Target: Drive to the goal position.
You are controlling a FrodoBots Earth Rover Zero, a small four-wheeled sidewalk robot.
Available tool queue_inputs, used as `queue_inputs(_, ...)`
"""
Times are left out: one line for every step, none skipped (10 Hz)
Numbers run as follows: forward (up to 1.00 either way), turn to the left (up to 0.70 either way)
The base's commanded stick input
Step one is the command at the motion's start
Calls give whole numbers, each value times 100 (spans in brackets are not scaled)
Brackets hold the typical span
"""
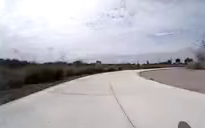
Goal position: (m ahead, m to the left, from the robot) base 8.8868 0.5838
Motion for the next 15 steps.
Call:
queue_inputs(100,0)
queue_inputs(100,0)
queue_inputs(100,0)
queue_inputs(100,-15)
queue_inputs(100,-40)
queue_inputs(100,-30)
queue_inputs(100,-19)
queue_inputs(100,-9)
queue_inputs(100,0)
queue_inputs(100,0)
queue_inputs(100,0)
queue_inputs(100,0)
queue_inputs(100,0)
queue_inputs(100,0)
queue_inputs(100,0)
